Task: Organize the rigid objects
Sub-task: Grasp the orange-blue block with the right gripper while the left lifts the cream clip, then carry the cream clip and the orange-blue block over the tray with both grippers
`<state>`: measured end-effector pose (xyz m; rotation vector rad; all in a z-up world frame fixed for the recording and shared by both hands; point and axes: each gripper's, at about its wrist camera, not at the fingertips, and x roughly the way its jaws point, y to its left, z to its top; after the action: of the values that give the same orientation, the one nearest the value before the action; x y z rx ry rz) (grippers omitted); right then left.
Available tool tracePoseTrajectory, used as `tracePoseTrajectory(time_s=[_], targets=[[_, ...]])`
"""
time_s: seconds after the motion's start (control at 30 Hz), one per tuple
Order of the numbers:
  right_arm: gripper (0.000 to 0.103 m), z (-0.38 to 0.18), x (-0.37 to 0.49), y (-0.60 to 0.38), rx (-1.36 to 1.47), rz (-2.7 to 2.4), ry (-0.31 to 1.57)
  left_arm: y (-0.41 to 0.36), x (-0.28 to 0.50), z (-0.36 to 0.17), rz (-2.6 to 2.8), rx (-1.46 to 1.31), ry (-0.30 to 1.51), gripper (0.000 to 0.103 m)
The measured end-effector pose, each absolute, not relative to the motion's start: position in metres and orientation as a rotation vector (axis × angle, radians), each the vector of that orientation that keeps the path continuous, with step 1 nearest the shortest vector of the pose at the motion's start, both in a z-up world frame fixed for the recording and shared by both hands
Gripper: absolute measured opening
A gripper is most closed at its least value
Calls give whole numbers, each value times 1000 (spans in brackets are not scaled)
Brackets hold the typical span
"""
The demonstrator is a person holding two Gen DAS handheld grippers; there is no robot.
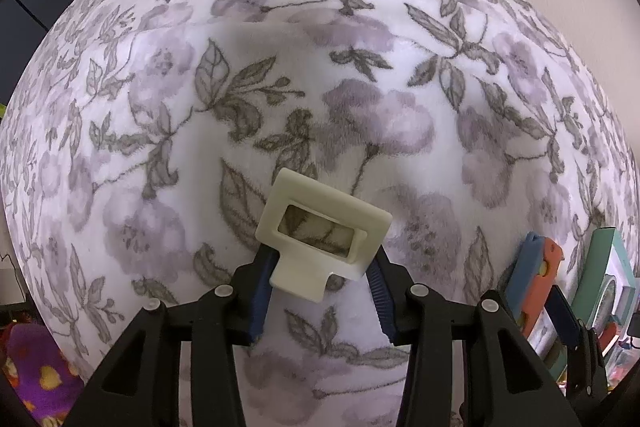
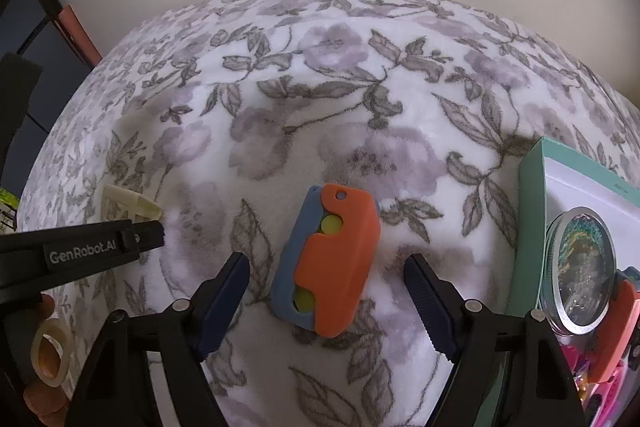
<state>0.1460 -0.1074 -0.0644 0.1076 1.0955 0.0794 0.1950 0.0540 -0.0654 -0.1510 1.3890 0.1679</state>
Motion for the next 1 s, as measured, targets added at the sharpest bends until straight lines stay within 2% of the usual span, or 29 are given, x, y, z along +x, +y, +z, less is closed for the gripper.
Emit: tracePoseTrajectory(time_s=[0.13, 0.33, 0.4, 1.0], targets=[[80, -66, 146, -103, 65, 64, 1100, 54, 197, -66, 172, -143, 1381, 47], [57, -63, 145, -108, 36, 20, 1090, 53, 197, -66, 177, -136, 1373, 49], [45, -63, 145, -113, 44, 6, 1087, 53, 197, -66, 175, -133, 1370, 50], [44, -61, 142, -117, 79, 28, 1072, 40, 200, -59, 159, -85, 1369, 49]])
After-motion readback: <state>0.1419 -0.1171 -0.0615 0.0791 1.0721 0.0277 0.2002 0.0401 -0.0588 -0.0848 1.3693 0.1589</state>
